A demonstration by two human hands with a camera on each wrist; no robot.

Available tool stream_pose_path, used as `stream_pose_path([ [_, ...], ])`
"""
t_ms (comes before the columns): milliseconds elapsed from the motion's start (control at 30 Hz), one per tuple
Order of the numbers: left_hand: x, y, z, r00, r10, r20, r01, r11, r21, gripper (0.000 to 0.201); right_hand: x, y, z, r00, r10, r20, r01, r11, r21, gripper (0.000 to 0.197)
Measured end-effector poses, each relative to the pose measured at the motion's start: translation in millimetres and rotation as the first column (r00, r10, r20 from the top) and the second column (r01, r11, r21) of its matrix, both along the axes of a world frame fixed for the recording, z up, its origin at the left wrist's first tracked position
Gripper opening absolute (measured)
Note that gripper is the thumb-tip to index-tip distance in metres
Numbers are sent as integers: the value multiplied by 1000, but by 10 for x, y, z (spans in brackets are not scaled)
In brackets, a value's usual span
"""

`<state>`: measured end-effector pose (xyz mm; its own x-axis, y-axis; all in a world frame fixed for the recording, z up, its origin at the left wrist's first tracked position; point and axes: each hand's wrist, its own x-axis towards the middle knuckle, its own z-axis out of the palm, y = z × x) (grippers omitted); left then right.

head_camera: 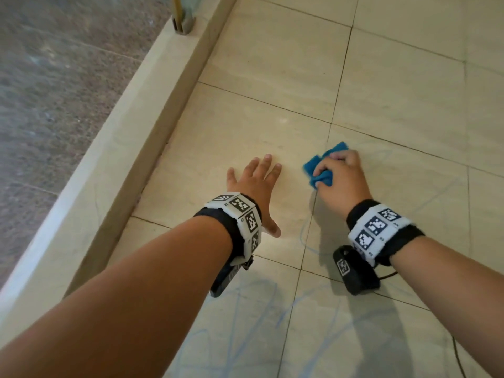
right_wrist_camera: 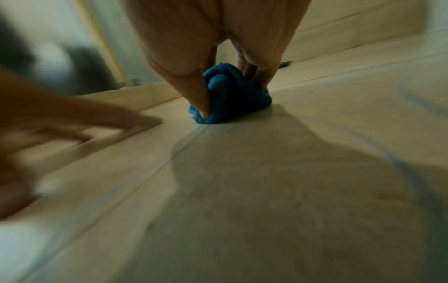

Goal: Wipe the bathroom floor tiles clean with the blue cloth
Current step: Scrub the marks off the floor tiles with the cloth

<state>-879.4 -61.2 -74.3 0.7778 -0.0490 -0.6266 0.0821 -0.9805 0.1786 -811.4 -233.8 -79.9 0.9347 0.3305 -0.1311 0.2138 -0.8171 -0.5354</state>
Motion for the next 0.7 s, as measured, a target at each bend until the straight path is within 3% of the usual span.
stream_pose_path([
  [100, -7, 2, -5, 1000, -6, 5, 6, 1000, 7, 134, -147, 77, -3, 950, 309, -46, -311, 949, -42, 26],
  [133, -10, 4, -5, 1000, -4, 7, 4, 1000, 2, 134, -64, 46, 21, 950, 310, -43, -311, 950, -37, 32],
  [200, -4, 11, -3, 1000, 0, 7, 0, 1000, -10, 134, 116, -11, 81, 993, 120, -15, -120, 993, -5, 40],
  [233, -4, 13, 0, 1000, 1, 4, -1, 1000, -12, 134, 163, -31, 69, 999, 39, 27, -38, 999, -23, 38],
  [267, -4, 12, 2, 1000, 1, 2, -1, 1000, -10, 134, 146, -20, 64, 994, 55, 96, -46, 995, -92, 33],
  [333, -2, 5, -6, 1000, -9, 5, 9, 1000, 5, 134, 17, 27, 11, 944, 306, 123, -271, 933, -238, 27],
  [400, -4, 5, -10, 1000, -14, 5, 14, 1000, 16, 134, -37, 1, -55, 887, 460, 33, -443, 870, -218, 24],
  [433, -4, 8, -7, 1000, -12, 4, 12, 1000, 11, 134, 8, -24, -51, 907, 421, 28, -411, 896, -166, 21],
  [500, -4, 20, 1, 1000, -6, 3, 6, 1000, -2, 134, 122, -96, -61, 981, 180, 68, -177, 983, -57, 16],
  [567, -7, 22, 0, 1000, -7, 5, 7, 1000, 0, 134, 69, -86, -60, 993, 109, 46, -105, 990, -94, 16],
  [667, -4, 8, -10, 1000, -17, 6, 17, 1000, 17, 134, -109, -22, -55, 904, 427, -32, -427, 890, -158, 25],
  [700, -5, 6, -11, 1000, -17, 4, 17, 1000, 16, 134, -65, -38, -20, 881, 471, -54, -473, 868, -149, 27],
])
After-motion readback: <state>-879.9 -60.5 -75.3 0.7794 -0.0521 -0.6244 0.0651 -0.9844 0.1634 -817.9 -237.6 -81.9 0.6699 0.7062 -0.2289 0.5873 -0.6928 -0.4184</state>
